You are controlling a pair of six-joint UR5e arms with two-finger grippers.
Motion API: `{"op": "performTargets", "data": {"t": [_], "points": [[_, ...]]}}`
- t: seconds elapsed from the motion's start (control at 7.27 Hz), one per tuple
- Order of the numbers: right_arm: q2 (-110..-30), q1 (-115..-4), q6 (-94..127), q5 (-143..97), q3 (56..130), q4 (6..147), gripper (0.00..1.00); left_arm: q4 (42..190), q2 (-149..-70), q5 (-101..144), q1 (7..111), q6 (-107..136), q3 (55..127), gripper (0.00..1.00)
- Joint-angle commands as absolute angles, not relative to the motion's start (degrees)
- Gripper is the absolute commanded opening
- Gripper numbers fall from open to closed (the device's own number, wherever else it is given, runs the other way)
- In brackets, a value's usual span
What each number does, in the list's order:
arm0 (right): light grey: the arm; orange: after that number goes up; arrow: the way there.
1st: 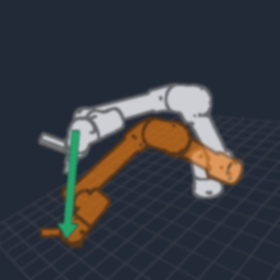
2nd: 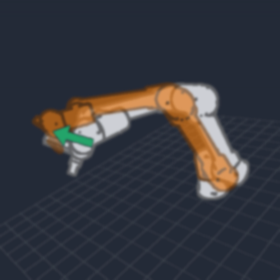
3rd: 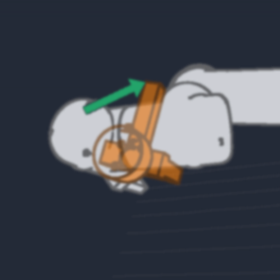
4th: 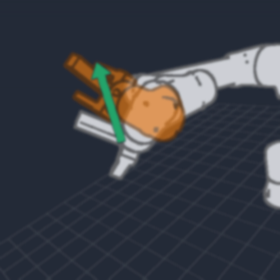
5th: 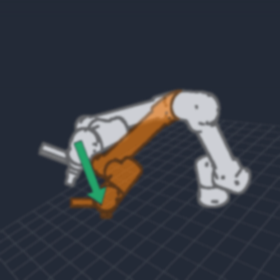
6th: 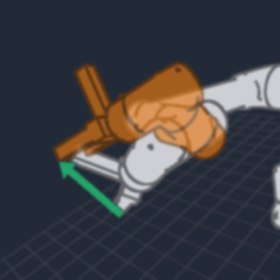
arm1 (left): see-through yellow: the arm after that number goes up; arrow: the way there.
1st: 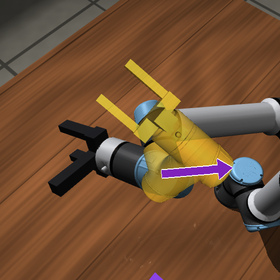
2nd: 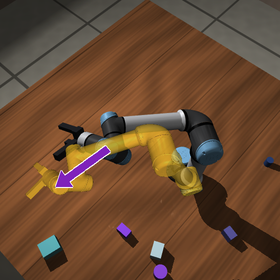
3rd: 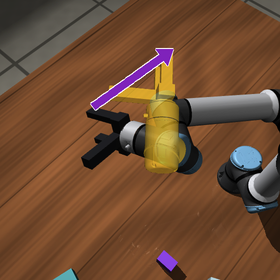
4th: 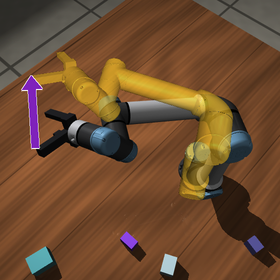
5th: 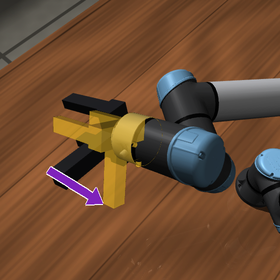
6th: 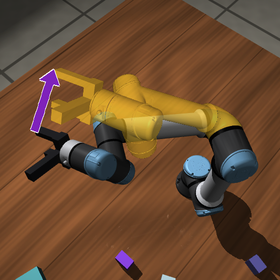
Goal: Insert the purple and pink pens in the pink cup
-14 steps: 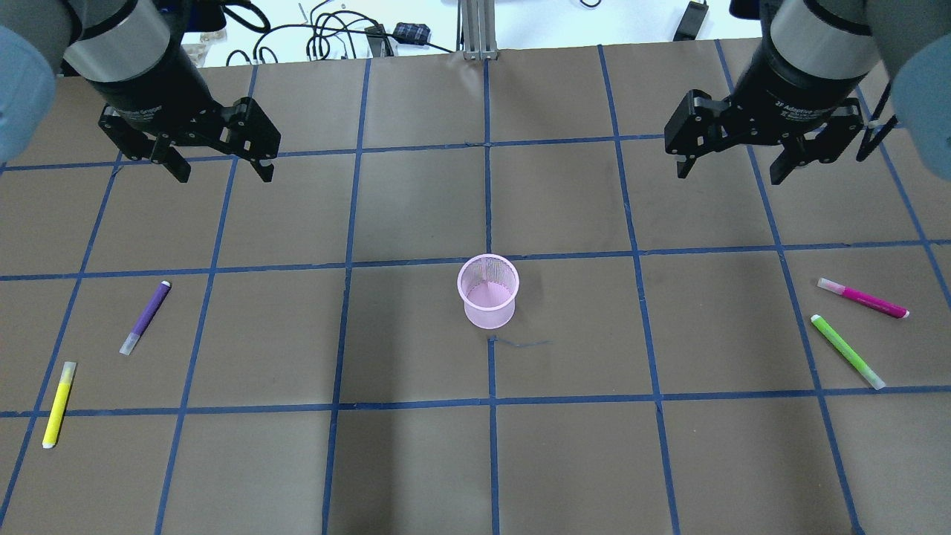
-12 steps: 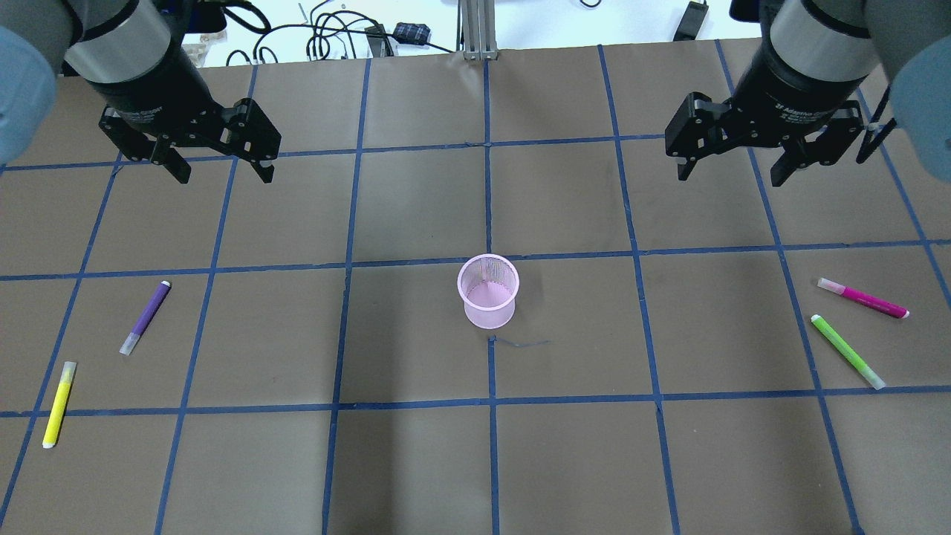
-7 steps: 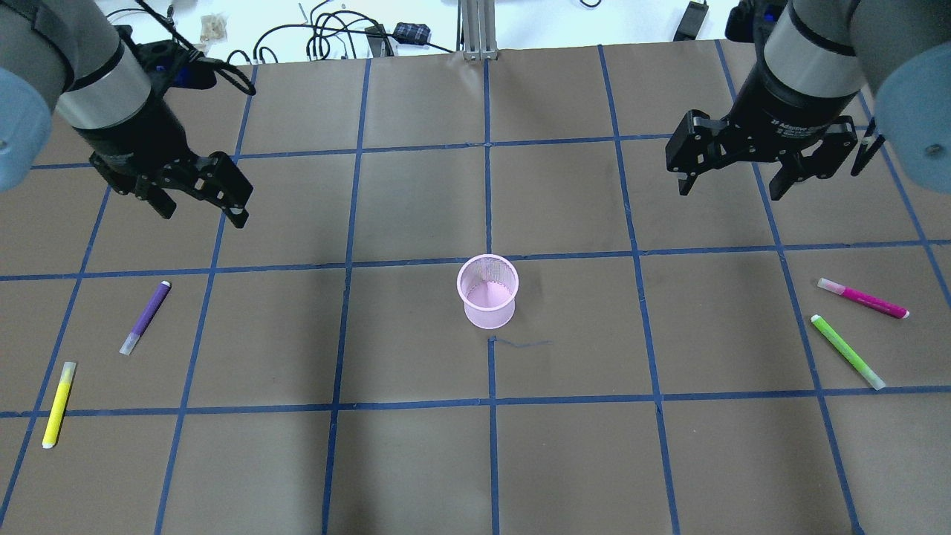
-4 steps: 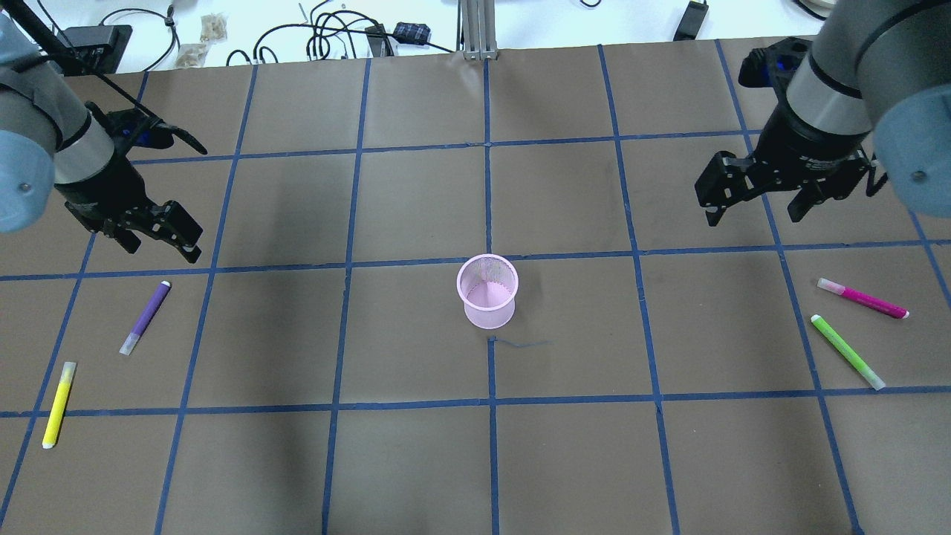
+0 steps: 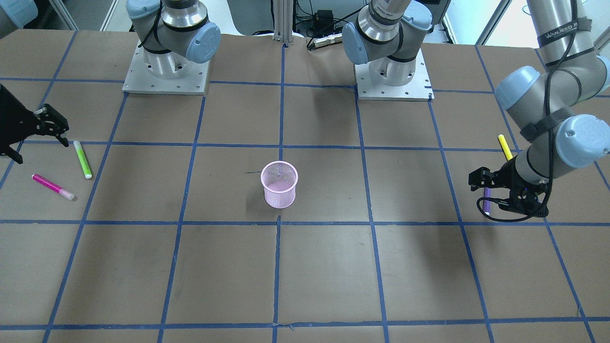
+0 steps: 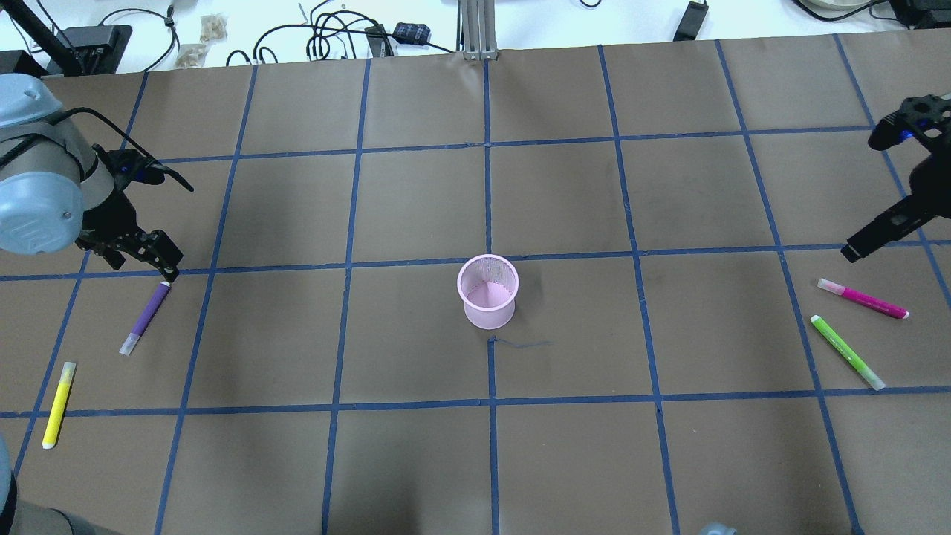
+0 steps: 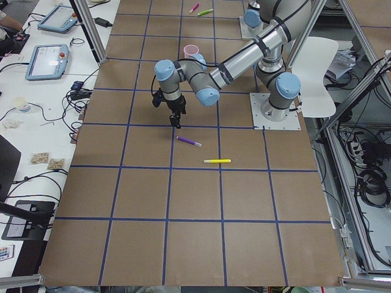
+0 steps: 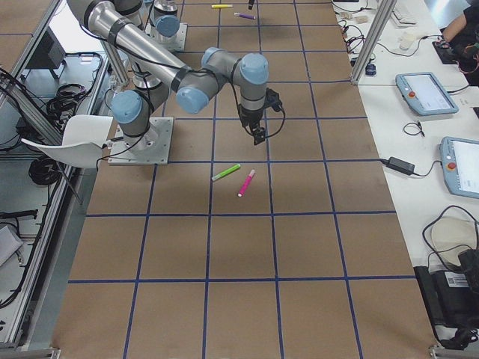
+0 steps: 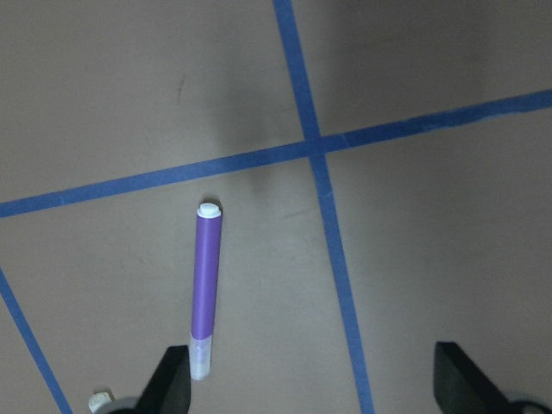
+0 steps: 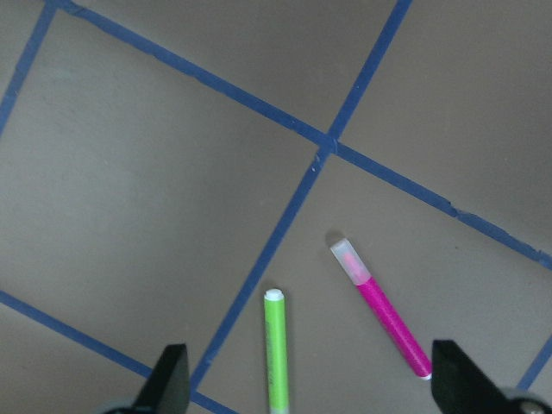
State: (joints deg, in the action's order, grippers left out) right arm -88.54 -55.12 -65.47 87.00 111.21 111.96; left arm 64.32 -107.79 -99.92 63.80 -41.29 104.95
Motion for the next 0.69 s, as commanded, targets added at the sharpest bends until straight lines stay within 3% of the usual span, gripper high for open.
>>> {"op": "performTargets", "data": {"t": [0.0, 0.41, 0.55], "points": [[-82.6, -48.1, -89.5, 86.0, 111.9, 118.3, 1.00, 61.5, -112.2, -99.6, 62.3, -46.4, 105.6, 1.00], [-77.2, -46.2, -107.5, 87.1, 113.1, 127.0, 1.00, 59.0, -115.0, -99.9, 62.3, -48.3, 106.5, 1.00], [-76.5, -46.2, -109.8, 87.3, 115.4, 130.7, 1.00, 58.9, -115.3, -100.2, 62.3, -48.6, 106.2, 0.94]]}}
